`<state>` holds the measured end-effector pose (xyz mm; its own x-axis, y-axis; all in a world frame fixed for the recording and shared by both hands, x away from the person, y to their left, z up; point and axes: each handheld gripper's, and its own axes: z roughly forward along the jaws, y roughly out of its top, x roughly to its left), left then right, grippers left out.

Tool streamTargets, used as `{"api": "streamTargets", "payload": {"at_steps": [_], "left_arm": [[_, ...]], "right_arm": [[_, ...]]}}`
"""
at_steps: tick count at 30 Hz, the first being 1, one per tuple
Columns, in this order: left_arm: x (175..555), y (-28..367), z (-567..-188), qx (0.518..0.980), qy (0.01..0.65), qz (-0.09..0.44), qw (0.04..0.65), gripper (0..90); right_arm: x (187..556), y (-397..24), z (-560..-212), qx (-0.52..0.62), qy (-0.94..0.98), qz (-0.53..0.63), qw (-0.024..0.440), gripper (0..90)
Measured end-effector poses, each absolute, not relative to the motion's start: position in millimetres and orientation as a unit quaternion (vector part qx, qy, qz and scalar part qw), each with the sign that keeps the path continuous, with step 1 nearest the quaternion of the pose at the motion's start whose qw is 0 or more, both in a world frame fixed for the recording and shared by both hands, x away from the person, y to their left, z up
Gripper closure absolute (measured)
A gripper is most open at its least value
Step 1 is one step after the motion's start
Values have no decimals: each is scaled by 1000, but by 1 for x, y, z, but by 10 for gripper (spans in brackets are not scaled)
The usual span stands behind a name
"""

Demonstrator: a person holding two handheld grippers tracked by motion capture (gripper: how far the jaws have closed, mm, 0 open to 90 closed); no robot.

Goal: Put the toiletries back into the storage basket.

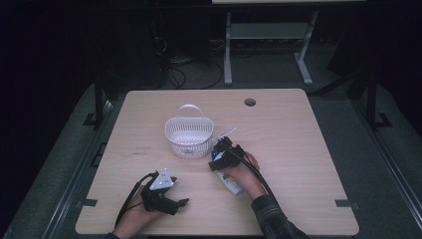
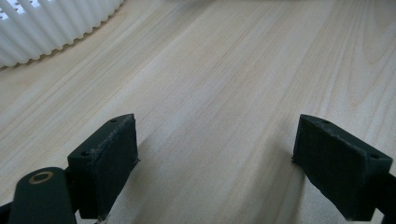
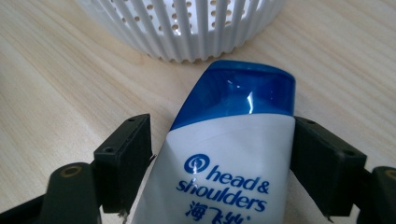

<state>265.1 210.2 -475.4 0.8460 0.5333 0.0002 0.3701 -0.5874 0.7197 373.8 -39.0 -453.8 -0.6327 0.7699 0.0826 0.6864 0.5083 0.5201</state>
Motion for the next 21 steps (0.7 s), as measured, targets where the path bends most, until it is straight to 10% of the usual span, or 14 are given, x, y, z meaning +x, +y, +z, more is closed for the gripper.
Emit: {"api": "streamTargets", "payload": {"at_steps": [21], "left_arm": [[265, 210, -475, 884, 254, 108, 376, 128]], "right_arm": [[370, -36, -455, 419, 871, 236, 99, 305]]}}
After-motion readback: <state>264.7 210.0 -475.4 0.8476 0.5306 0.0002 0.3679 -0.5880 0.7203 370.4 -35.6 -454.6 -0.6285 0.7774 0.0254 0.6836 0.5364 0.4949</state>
